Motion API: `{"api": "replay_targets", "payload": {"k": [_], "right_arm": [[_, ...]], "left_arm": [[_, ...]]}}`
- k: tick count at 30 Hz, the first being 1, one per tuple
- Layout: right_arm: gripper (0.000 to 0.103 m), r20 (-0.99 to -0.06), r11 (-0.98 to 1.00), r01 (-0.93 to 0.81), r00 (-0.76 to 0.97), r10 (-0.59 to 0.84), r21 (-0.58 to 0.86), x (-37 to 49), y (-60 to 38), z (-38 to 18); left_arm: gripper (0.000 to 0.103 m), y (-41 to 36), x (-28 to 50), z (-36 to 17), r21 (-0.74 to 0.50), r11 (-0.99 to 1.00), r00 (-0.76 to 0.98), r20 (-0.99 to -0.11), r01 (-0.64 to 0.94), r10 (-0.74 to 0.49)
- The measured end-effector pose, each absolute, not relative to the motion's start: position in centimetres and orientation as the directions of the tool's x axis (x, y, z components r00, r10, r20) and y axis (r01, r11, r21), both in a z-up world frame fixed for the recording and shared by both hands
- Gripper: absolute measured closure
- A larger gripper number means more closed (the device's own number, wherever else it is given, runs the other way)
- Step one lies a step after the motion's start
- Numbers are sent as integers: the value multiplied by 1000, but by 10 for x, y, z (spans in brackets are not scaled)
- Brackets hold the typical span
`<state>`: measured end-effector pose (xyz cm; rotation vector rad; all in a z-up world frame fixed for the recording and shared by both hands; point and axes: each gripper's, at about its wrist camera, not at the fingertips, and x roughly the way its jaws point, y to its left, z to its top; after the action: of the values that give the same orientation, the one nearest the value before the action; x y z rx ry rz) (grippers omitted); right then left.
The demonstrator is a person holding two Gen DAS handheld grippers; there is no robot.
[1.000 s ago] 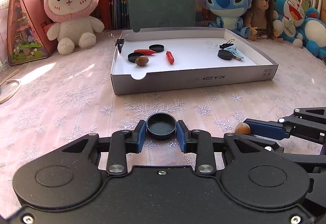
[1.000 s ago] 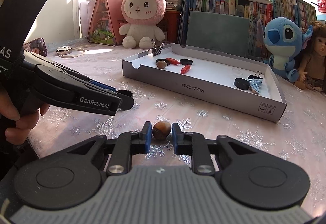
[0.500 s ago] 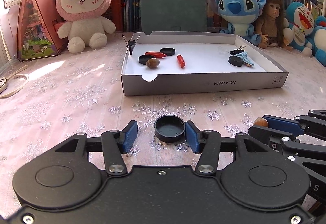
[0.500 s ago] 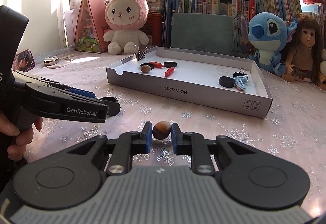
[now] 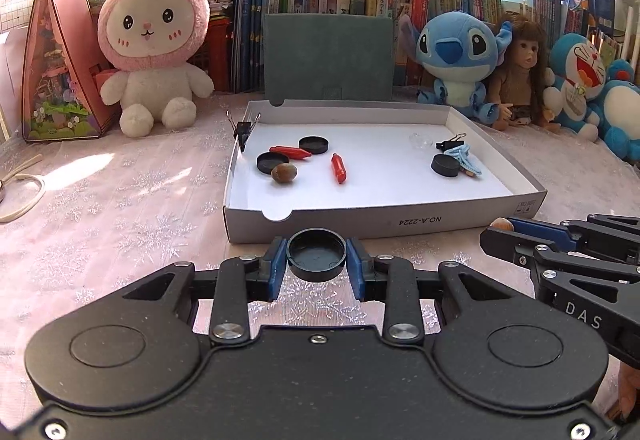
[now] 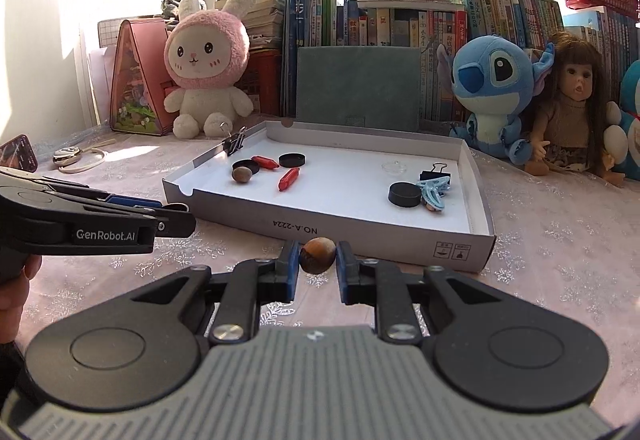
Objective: Organize rigid objects
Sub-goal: 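Carry the acorn with the right tool into the tray while the left tool carries the lid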
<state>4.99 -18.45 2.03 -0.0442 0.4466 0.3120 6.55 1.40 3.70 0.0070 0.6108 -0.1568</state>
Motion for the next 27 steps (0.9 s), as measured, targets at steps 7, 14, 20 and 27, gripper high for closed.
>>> {"api": "replay_targets", "payload": {"k": [7,14,20,27], "right_arm": [[79,-430,966,-251,866,255,68,85,-198,36],[79,-454,971,-209,858,239,117,126,-205,40],[79,-468,972,-196,852,234,129,156,-202,36],[79,-492,974,-189,841,227,126,176,-195,27]], "left_arm": [[73,10,102,64,-65,986,826,-540,151,-162],[73,4,149,59,-78,988,809,-568,133,-153],[73,-5,181,45,-44,993,812,-572,105,-112],[73,-12,198,30,-28,995,810,-578,99,-97]]}}
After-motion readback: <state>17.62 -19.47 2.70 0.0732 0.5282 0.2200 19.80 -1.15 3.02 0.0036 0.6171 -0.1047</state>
